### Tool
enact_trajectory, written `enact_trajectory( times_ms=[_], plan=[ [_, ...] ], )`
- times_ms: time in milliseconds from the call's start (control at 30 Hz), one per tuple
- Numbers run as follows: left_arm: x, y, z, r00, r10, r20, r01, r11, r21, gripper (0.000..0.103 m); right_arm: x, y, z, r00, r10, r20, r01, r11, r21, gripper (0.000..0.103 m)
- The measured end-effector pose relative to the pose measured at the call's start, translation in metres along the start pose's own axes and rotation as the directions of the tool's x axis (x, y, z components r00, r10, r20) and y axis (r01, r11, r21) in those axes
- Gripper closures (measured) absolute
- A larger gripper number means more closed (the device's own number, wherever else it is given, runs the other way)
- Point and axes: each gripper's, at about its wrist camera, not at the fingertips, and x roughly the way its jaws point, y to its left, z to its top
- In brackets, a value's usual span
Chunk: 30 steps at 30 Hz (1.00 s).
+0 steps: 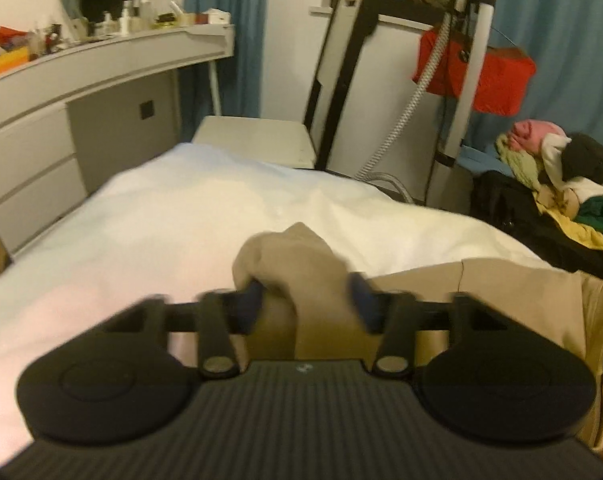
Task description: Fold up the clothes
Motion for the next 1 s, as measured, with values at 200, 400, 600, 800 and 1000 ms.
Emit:
enact_trajectory(
  times_ms=[200, 400, 600, 800, 1000],
  plan=[
    [-0.006, -0.005, -0.004, 0.999, -0.013, 0.032, 0.013, 1.0, 0.003, 0.001, -0.051, -0.047, 0.011, 0.987, -0.018, 0.159, -0.001, 0.993, 0.116, 0.096],
    [-0.03, -0.018, -0.012, 0.996, -0.057, 0.07, 0.056, 0.998, 0.015, 0.001, -0.138, -0.14, 0.015, 0.937, -0.15, 0.316, 0.049, 0.95, 0.308, 0.096],
    [-0.033, -0.044, -0.02, 0.994, -0.099, 0.056, 0.094, 0.993, 0.074, 0.001, -0.168, -0.239, -0.039, 0.907, -0.347, 0.239, 0.201, 0.855, 0.479, 0.096],
    [-0.014, -0.073, -0.033, 0.995, -0.092, 0.026, 0.086, 0.98, 0.178, 0.001, -0.14, -0.284, -0.092, 0.938, -0.324, 0.125, 0.201, 0.8, 0.565, 0.092],
    [0.01, -0.087, -0.041, 0.998, -0.065, -0.012, 0.066, 0.971, 0.231, 0.001, -0.134, -0.28, -0.107, 0.971, -0.218, 0.102, 0.127, 0.825, 0.551, 0.024]
  ],
)
